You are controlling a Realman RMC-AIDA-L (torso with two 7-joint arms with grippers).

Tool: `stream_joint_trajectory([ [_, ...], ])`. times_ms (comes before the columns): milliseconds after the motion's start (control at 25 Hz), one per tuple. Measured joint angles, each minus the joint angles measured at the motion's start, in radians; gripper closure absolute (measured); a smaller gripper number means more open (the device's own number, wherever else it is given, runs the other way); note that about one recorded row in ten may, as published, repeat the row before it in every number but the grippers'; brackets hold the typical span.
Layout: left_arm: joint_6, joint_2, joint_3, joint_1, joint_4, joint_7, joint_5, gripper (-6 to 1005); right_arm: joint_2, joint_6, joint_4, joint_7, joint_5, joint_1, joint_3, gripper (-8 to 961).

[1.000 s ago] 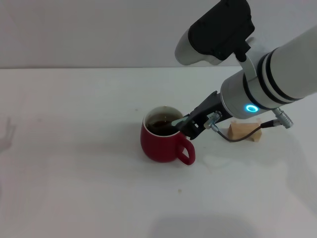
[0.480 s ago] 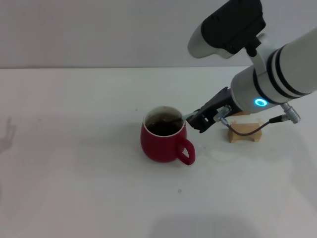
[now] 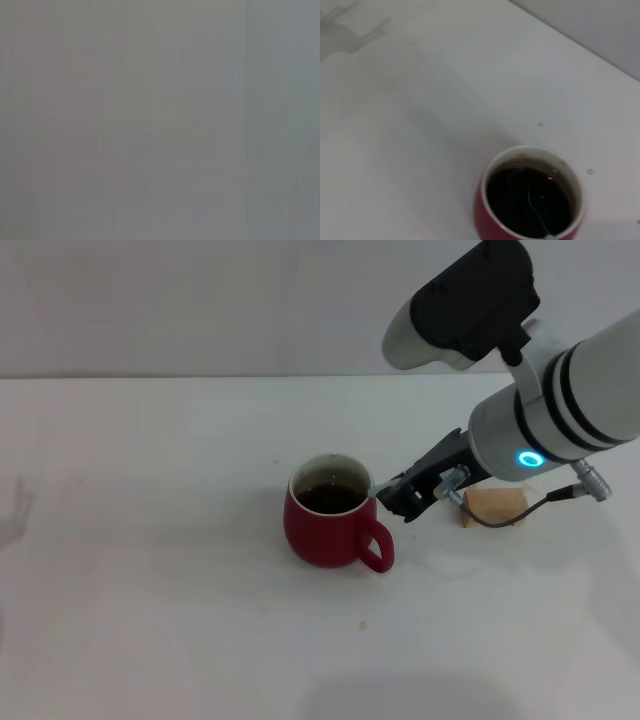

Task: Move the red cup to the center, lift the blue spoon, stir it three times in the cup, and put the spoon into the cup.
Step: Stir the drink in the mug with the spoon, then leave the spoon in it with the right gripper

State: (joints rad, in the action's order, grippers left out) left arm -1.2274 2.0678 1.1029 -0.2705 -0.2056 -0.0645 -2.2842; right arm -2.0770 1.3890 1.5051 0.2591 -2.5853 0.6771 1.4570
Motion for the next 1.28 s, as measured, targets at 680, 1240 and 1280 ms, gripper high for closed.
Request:
stream_joint_trajectory([
  [680, -0.002, 0.000, 0.000, 0.002, 0.000, 0.000, 0.000, 154, -0.001, -0.069, -0.039, -0.006, 0.050, 0.046, -0.044, 774],
  [1240, -0.004, 0.000, 0.000, 0.004, 0.000, 0.000, 0.000, 155, 0.001, -0.113, -0.047, -0.003, 0.041, 0.048, -0.032, 746],
  [1280, -0.004, 0.000, 0.000, 0.004, 0.000, 0.000, 0.000, 155, 0.001, -0.122, -0.042, -0.004, 0.038, 0.045, -0.027, 722],
])
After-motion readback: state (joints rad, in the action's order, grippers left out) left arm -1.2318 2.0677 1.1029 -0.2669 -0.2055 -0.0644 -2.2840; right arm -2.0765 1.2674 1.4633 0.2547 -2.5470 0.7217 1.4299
